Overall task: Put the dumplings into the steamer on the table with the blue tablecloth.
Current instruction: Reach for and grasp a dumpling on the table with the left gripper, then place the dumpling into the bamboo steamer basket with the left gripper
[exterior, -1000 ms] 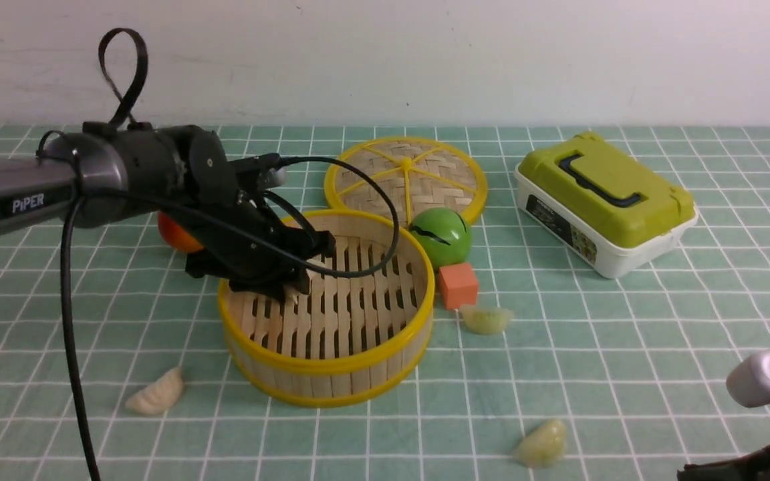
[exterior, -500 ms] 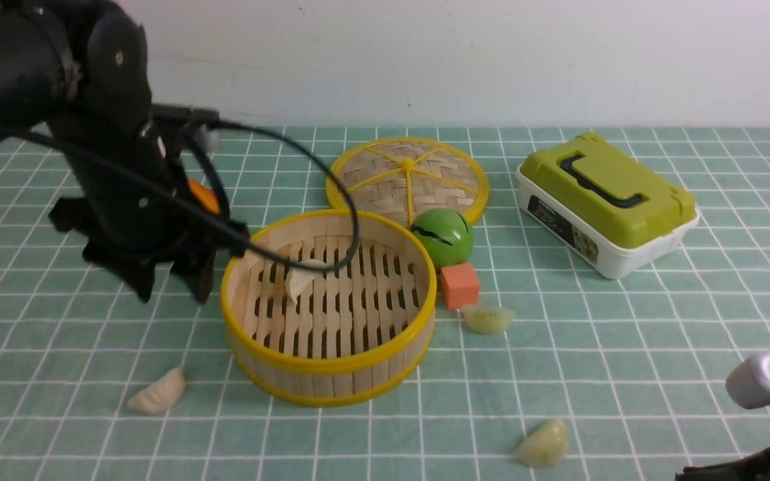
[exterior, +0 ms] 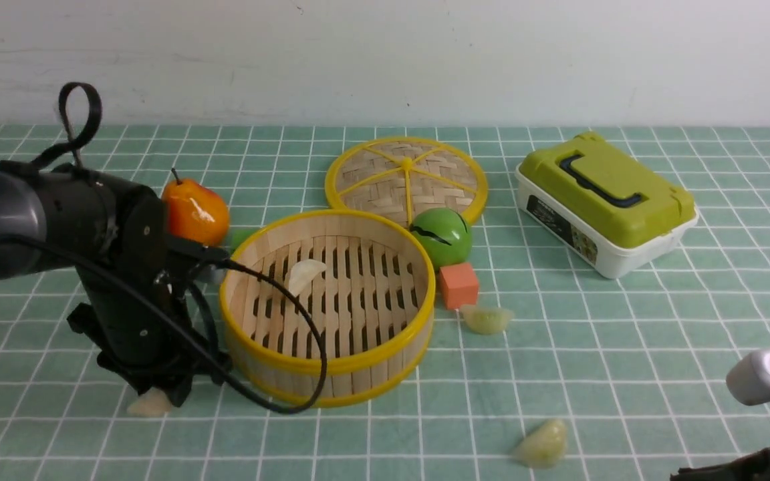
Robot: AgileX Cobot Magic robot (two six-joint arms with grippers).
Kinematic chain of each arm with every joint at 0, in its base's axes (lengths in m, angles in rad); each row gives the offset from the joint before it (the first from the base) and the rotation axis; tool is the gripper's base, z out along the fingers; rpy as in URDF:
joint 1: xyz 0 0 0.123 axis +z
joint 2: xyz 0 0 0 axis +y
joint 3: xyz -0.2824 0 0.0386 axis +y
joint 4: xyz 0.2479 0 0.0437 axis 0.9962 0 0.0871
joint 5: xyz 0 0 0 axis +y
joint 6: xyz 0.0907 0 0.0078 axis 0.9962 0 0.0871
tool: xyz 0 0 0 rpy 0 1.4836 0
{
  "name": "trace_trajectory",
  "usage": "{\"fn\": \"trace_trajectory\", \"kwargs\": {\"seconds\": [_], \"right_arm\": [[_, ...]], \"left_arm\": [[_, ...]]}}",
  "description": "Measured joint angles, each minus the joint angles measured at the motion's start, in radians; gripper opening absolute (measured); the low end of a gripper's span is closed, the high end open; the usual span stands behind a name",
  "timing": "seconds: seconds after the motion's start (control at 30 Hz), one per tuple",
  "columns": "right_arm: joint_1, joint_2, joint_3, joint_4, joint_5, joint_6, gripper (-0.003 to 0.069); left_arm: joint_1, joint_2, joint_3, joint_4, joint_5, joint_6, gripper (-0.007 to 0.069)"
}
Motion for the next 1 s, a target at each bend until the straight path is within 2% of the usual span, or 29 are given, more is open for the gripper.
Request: {"fn": "trace_trajectory", "kwargs": {"seconds": [0.1, 0.2, 0.33, 0.37, 0.5, 0.6, 0.67, 0.73, 0.8, 0.9, 1.0], "right_arm": [[0.000, 0.000, 0.000, 0.000, 0.015, 0.000, 0.0045], [0.000, 0.000, 0.000, 0.003, 0.017, 0.000, 0.0048], [0.000, 0.000, 0.000, 0.003, 0.017, 0.000, 0.0055], [0.000, 0.000, 0.000, 0.003, 0.016, 0.000, 0.0055], [0.000, 0.000, 0.000, 0.003, -0.009, 0.000, 0.0059], [0.000, 0.000, 0.000, 0.003, -0.023, 0.000, 0.0060], [0.000, 0.000, 0.000, 0.003, -0.024, 0.000, 0.0062], [0.000, 0.000, 0.000, 0.003, -0.024, 0.000, 0.0062], [0.000, 0.000, 0.000, 0.001, -0.024, 0.000, 0.0062], [0.000, 0.000, 0.000, 0.000, -0.024, 0.000, 0.0063], [0.000, 0.000, 0.000, 0.000, -0.024, 0.000, 0.0065]], "left_arm": [[0.000, 0.017, -0.001, 0.001, 0.013, 0.000, 0.0196], [0.000, 0.017, -0.014, -0.001, 0.046, -0.007, 0.0195], [0.000, -0.005, -0.119, -0.070, 0.223, -0.024, 0.0195], [0.000, -0.008, -0.127, -0.078, 0.223, -0.024, 0.0195], [-0.001, -0.072, -0.351, -0.375, 0.258, -0.018, 0.0195], [-0.027, -0.055, -0.451, -0.543, 0.186, 0.041, 0.0195], [-0.050, -0.023, -0.492, -0.581, 0.149, 0.070, 0.0195], [-0.087, 0.039, -0.534, -0.578, 0.115, 0.081, 0.0195], [-0.121, 0.113, -0.570, -0.523, 0.093, 0.056, 0.0195], [-0.154, 0.225, -0.625, -0.394, 0.089, -0.061, 0.0195], [-0.159, 0.288, -0.659, -0.340, 0.094, -0.141, 0.0195]]}}
